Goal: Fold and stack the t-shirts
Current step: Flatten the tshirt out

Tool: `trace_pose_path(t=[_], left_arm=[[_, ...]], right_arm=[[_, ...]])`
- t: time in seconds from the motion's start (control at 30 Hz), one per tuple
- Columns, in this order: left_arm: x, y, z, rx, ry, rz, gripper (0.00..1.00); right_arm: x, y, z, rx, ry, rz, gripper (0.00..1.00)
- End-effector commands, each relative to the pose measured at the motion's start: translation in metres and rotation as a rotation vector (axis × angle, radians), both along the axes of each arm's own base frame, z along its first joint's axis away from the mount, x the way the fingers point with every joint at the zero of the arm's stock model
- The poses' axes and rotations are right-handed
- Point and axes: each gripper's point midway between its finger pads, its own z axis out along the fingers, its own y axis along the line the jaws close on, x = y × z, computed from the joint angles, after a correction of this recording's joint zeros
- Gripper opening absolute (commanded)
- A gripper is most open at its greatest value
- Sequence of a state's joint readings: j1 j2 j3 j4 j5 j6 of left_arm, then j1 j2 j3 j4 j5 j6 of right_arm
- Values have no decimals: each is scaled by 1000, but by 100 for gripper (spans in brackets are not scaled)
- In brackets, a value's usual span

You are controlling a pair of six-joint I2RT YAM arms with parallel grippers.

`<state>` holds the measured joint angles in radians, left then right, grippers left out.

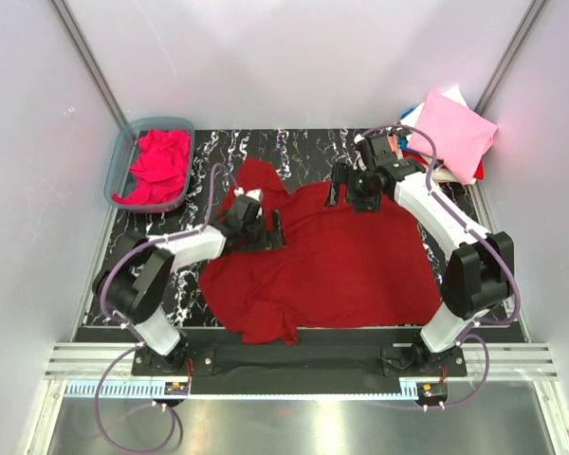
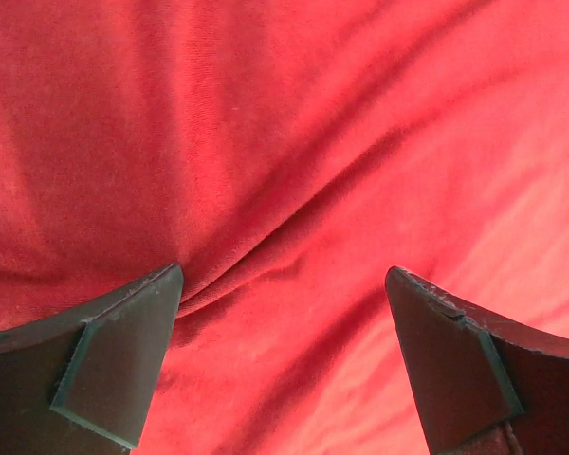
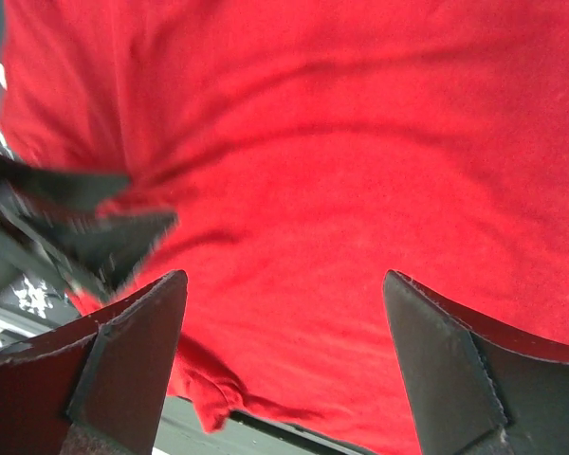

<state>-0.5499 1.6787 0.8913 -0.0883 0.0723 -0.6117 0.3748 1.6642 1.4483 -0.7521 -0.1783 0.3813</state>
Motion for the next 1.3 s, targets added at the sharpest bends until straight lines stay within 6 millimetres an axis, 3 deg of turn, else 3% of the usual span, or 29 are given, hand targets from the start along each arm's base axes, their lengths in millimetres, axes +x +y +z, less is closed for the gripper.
trace_pose_path(t=[0.0, 0.1, 0.13, 0.17, 0.23, 0.27, 0.3, 0.33, 0.37, 0.43, 0.47, 0.5, 0.53, 0.57, 0.6, 0.63, 0.67, 0.7, 0.73, 0.77, 0.83, 0.9, 0.93, 1.1, 1.27], left_arm=[[-66, 27, -31, 95, 153, -2, 98], [-88, 33, -24, 120, 153, -20, 99], [-90, 33, -17, 118, 138, -28, 99], [-91, 34, -11, 124, 118, -26, 99], [-93, 35, 19, 111, 63, -17, 99], [-90, 39, 30, 117, 25, 4, 99], [-91, 42, 56, 85, -30, 20, 99], [-90, 45, 67, 72, -55, 46, 99], [-86, 55, 76, 85, -96, 93, 99], [-88, 67, 98, 55, -167, 149, 99], [-89, 79, 102, 59, -208, 191, 99], [-88, 83, 103, 56, -228, 209, 99], [-89, 87, 100, 58, -237, 226, 99], [-88, 94, 96, 76, -245, 252, 99], [-90, 98, 84, 91, -229, 262, 99], [-89, 98, 79, 93, -222, 268, 99], [-92, 102, 63, 121, -192, 271, 99], [-89, 101, 60, 113, -196, 282, 99], [-88, 101, 55, 111, -187, 296, 98], [-89, 105, 43, 120, -169, 307, 96], [-86, 104, 38, 82, -172, 342, 86], [-87, 110, 28, 51, -161, 373, 77], [-88, 113, 26, 37, -156, 395, 68], [-100, 131, 18, -2, -141, 459, 54], [-113, 136, 0, -7, -80, 467, 44]], right_arm=[[12, 16, 22, 81, -41, 4, 91], [15, 35, 23, 117, -40, 30, 89], [18, 42, 29, 125, -58, 45, 89], [17, 55, 21, 118, -40, 73, 88], [22, 68, 27, 113, -56, 104, 87], [23, 78, 16, 98, -34, 123, 86], [25, 84, 16, 95, -31, 134, 86], [31, 92, 26, 100, -57, 153, 85], [36, 98, 15, 85, -40, 166, 84], [42, 116, 23, 88, -71, 210, 81], [43, 128, 7, 69, -47, 236, 79], [43, 132, 0, 51, -35, 260, 77], [51, 142, 12, 56, -73, 280, 76], [54, 150, -11, 25, -40, 294, 75], [59, 153, -17, -6, -47, 298, 74], [62, 164, -7, -20, -79, 326, 72], [65, 168, -32, -56, -49, 339, 70], [67, 167, -39, -97, -45, 342, 69], [74, 178, -27, -91, -90, 349, 67], [78, 181, -48, -117, -66, 352, 65], [83, 192, -45, -120, -100, 362, 59], [87, 202, -57, -140, -126, 377, 57], [88, 205, -61, -153, -142, 382, 56], [98, 222, -77, -204, -223, 380, 55], [114, 229, -98, -246, -268, 345, 53]])
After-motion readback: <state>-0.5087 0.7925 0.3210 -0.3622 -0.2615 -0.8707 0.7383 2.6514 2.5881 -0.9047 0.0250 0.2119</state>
